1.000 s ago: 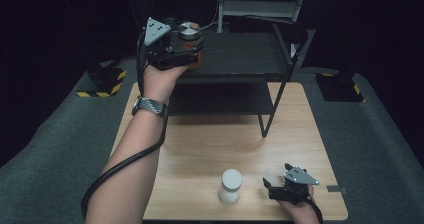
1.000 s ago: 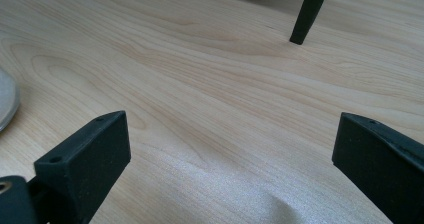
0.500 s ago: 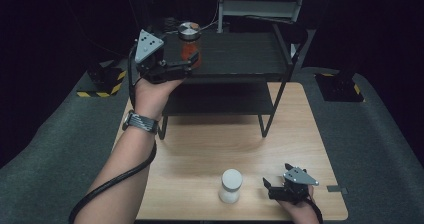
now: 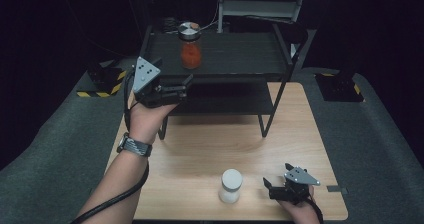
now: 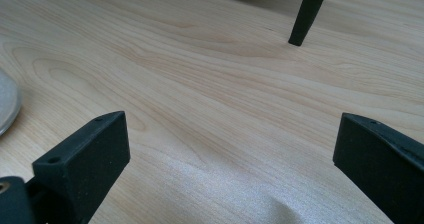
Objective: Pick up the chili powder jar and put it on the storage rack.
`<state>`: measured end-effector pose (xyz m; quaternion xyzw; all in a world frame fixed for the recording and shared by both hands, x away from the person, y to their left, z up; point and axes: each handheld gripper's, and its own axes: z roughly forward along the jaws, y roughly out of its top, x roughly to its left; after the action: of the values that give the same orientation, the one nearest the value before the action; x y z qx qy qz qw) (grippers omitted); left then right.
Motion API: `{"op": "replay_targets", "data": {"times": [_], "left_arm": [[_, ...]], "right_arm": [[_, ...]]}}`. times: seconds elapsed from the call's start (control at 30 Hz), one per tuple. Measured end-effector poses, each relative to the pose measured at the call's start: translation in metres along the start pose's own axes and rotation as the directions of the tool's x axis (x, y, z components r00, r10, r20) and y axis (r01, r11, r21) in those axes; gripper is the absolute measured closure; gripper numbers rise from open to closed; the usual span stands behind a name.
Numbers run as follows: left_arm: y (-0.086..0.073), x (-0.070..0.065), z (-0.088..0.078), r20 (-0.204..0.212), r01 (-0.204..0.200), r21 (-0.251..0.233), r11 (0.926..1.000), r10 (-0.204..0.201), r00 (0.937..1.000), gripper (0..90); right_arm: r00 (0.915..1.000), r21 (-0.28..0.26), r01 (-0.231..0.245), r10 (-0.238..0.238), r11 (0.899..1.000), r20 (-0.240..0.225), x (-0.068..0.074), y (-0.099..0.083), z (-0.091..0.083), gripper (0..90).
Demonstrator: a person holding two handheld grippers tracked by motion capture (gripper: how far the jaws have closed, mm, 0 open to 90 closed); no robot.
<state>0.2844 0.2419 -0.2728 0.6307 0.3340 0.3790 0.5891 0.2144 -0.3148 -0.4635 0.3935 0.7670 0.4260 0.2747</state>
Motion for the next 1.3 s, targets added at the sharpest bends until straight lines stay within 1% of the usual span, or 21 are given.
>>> {"op": "replay_targets", "data": {"times": [0.03,0.2,0.3,0.5,0.6,0.73,0.8,0.83,1.07,1.1,1.2,1.23,1.3], "left_arm": [[-0.004,-0.001,-0.002,0.001,-0.007,0.003,1.0000,0.007,1.0000,0.4],[-0.017,-0.005,-0.010,0.013,-0.020,0.011,0.9997,0.020,0.9997,0.4],[-0.028,-0.009,-0.016,0.019,-0.026,0.014,0.9996,0.026,0.9995,0.4],[-0.050,-0.014,-0.025,0.038,-0.026,0.036,0.9990,0.024,0.9990,0.4],[-0.060,-0.015,-0.028,0.051,-0.017,0.054,0.9984,0.014,0.9986,0.4],[-0.076,-0.019,-0.033,0.058,-0.016,0.076,0.9970,0.012,0.9982,0.4],[-0.085,-0.020,-0.036,0.065,-0.008,0.085,0.9963,0.003,0.9979,0.4],[-0.089,-0.020,-0.037,0.066,-0.006,0.091,0.9958,-0.001,0.9978,0.4],[-0.110,-0.025,-0.047,0.071,-0.025,0.121,0.9923,0.016,0.9974,0.4],[-0.114,-0.026,-0.049,0.074,-0.020,0.126,0.9918,0.011,0.9972,0.4],[-0.124,-0.029,-0.052,0.082,-0.024,0.148,0.9887,0.012,0.9966,0.4],[-0.124,-0.029,-0.052,0.082,-0.024,0.148,0.9887,0.012,0.9966,0.4],[-0.135,-0.031,-0.054,0.093,-0.023,0.173,0.9847,0.007,0.9956,0.4]], "right_arm": [[1.0000,0.000,0.001,-0.001,1.000,0.001,0.000,0.000,0.000,1.0],[1.0000,0.001,-0.002,0.002,1.000,0.007,0.001,0.000,0.000,1.3],[0.9999,0.004,0.000,0.000,1.000,0.011,0.002,0.001,0.000,1.6],[0.9999,0.005,0.007,-0.008,1.000,0.010,0.003,0.001,0.000,1.0],[0.9999,0.005,0.008,-0.008,1.000,0.010,0.003,0.001,0.000,1.0],[0.9999,0.006,0.010,-0.010,1.000,0.011,0.003,0.001,0.000,1.0],[0.9999,0.007,0.012,-0.012,1.000,0.011,0.003,0.001,0.000,1.0],[0.9999,0.007,0.012,-0.012,1.000,0.012,0.004,0.001,0.000,1.0],[0.9999,0.007,0.012,-0.012,1.000,0.011,0.003,0.001,0.000,1.0],[0.9999,0.007,0.012,-0.012,1.000,0.011,0.003,0.001,0.001,1.0],[0.9998,0.008,0.014,-0.014,1.000,0.012,0.004,0.002,0.001,1.0],[0.9998,0.009,0.016,-0.016,1.000,0.013,0.004,0.002,0.001,1.0],[0.9998,0.009,0.018,-0.018,1.000,0.014,0.004,0.002,0.001,1.0]]}}
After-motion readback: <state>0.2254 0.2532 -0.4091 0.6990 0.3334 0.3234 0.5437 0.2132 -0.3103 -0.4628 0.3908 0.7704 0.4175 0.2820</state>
